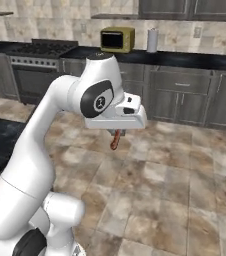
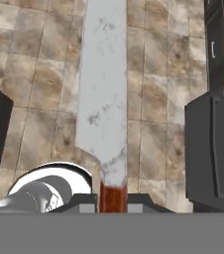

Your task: Pick up the metallic utensils from the counter and place them in the open drawer. Make sure not to pick up any wooden utensils.

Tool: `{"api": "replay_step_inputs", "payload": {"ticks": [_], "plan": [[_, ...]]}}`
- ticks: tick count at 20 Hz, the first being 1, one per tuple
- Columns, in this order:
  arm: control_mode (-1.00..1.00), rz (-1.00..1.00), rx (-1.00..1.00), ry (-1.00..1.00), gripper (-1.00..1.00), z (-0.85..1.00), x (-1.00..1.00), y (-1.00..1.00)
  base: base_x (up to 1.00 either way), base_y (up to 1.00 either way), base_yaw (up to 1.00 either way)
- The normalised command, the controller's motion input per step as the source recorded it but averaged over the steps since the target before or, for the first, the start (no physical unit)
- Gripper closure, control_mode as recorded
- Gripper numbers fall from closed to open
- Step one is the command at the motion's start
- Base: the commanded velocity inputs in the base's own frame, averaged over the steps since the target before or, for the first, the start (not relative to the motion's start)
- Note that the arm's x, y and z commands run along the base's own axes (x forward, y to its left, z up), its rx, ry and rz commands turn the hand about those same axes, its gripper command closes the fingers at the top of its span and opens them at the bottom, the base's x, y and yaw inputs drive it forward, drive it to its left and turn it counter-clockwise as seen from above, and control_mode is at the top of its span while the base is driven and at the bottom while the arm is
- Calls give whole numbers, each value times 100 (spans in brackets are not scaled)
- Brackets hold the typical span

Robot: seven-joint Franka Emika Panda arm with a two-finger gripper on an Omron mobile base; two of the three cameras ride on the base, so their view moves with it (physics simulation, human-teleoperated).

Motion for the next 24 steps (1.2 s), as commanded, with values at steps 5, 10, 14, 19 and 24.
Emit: {"api": "replay_step_inputs", "payload": {"ticks": [5,10,14,19,24], "plan": [[100,0,0,0,100,0,0,0,100,44,-11],[100,0,0,0,100,0,0,0,100,0,0],[100,0,0,0,100,0,0,0,100,0,3],[100,0,0,0,100,0,0,0,100,2,2],[100,0,0,0,100,0,0,0,100,20,-2]]}}
